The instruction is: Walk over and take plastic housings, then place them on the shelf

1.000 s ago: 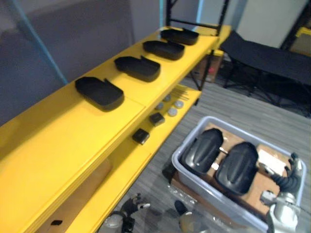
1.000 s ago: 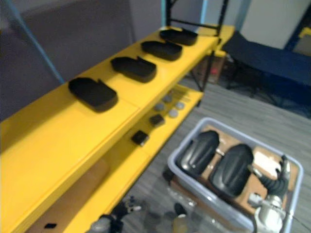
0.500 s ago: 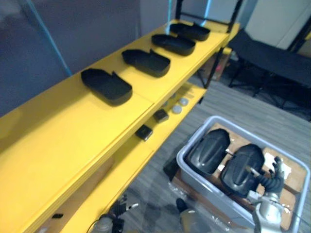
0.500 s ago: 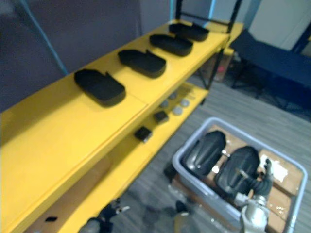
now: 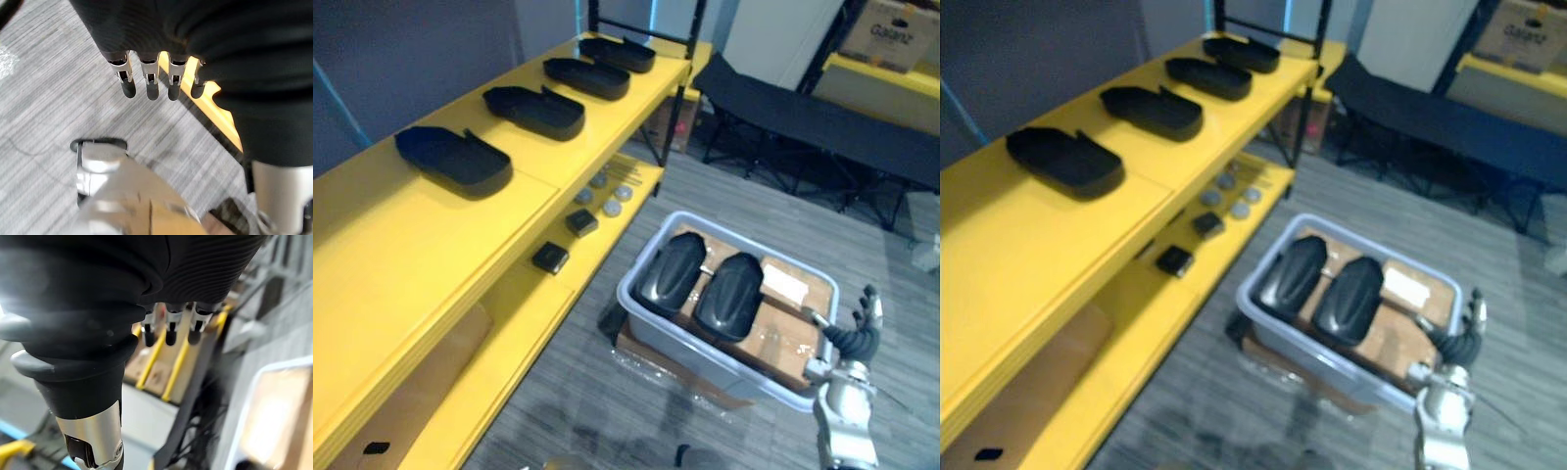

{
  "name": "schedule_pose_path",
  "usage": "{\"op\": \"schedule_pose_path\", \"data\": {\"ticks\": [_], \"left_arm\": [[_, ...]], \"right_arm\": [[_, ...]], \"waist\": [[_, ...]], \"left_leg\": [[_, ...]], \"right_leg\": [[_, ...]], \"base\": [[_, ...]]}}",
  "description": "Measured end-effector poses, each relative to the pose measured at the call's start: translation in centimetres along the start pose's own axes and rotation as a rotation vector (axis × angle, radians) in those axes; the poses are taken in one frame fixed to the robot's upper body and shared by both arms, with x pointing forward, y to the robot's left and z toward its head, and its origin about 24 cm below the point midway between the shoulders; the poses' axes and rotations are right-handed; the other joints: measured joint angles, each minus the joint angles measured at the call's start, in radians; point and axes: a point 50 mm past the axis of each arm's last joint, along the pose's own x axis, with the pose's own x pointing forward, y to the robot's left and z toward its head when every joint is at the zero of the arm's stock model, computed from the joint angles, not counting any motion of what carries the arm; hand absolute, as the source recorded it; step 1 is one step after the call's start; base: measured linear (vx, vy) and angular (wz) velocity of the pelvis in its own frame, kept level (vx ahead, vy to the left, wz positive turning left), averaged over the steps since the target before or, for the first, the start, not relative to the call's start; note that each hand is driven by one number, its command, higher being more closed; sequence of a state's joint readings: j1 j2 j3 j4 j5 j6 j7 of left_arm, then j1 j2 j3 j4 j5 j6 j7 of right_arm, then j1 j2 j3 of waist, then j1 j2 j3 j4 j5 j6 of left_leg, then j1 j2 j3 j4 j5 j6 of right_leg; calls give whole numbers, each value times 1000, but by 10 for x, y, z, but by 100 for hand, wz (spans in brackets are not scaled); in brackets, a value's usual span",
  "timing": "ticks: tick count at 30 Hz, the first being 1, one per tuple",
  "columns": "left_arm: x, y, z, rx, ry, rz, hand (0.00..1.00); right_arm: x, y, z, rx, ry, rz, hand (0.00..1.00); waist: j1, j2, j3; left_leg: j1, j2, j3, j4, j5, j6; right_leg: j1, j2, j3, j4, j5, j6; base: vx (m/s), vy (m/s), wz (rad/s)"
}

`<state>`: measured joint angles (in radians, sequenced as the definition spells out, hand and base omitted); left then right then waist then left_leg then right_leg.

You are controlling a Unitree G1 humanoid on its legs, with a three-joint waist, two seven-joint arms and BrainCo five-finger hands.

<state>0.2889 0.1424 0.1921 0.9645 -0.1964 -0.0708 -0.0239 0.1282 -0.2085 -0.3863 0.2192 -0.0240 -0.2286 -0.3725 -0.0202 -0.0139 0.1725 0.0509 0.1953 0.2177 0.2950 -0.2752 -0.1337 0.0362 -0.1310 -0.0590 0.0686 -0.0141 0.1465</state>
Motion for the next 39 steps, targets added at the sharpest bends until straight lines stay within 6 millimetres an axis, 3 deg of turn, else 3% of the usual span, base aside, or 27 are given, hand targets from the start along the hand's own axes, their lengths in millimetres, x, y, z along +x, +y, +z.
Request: {"op": "schedule_pose_path", "data": {"ticks": [3,5,8,10,14,18,20,23,30,33,39], "left_arm": [[0,-28,-2,-2,-21,-75,0],[1,-30,6,32,-62,-86,0],[4,-40,37,75,-179,-109,0],[4,-46,55,101,-250,-138,0],[4,-53,68,190,-295,-174,0],[4,-58,81,215,-340,-191,0],[4,-63,94,245,-378,-208,0],[4,-67,105,252,-414,-217,0],[3,-71,109,259,-456,-218,0],[3,-72,109,262,-460,-222,0],[3,-79,112,245,-461,-247,0]], "right_arm": [[7,-20,-1,-27,11,-58,0],[11,-27,-1,-20,25,-83,0],[15,-23,-4,46,69,-142,0],[21,-22,2,127,77,-228,0],[32,-24,10,241,89,-342,0],[44,-4,16,301,110,-323,0],[53,9,25,338,112,-290,0],[69,22,42,364,80,-254,0],[105,34,96,353,-61,-173,0],[117,39,117,346,-100,-138,0],[131,47,127,301,-39,-126,0]], "waist": [[-30,23,3],[-35,30,3],[-34,21,53],[-28,10,121],[-21,21,162],[-17,30,206],[9,28,235],[24,27,267],[62,36,284],[65,44,292],[78,72,314]], "left_leg": [[1,11,-15,-57,47,-17],[-9,13,-15,-87,68,-27],[-53,0,-11,-95,97,-25],[-61,-14,4,-97,106,-23],[-132,-51,6,-92,129,-3],[-163,-65,-44,-73,126,2],[-204,-67,-61,-37,117,9],[-249,-77,-90,-3,110,19],[-328,-97,-127,51,100,33],[-353,-104,-139,69,97,38],[-393,-110,-162,101,95,41]], "right_leg": [[-10,19,-9,-24,15,-4],[-39,29,3,-41,37,-12],[-71,28,13,-96,90,-12],[-83,7,7,-125,116,-14],[-143,-30,-2,-144,173,-1],[-150,-39,-21,-144,192,2],[-166,-43,-28,-141,196,9],[-179,-54,-52,-136,200,14],[-218,-73,-80,-116,202,19],[-229,-80,-89,-109,205,22],[-247,-84,-108,-95,205,23]], "base": [[-92,-161,-6],[-190,-124,-19],[-190,-59,-16],[-198,-8,-22],[-53,7,-5],[9,13,14],[-42,26,23],[-50,32,26],[-25,32,16],[-23,27,11],[-40,12,10]]}}
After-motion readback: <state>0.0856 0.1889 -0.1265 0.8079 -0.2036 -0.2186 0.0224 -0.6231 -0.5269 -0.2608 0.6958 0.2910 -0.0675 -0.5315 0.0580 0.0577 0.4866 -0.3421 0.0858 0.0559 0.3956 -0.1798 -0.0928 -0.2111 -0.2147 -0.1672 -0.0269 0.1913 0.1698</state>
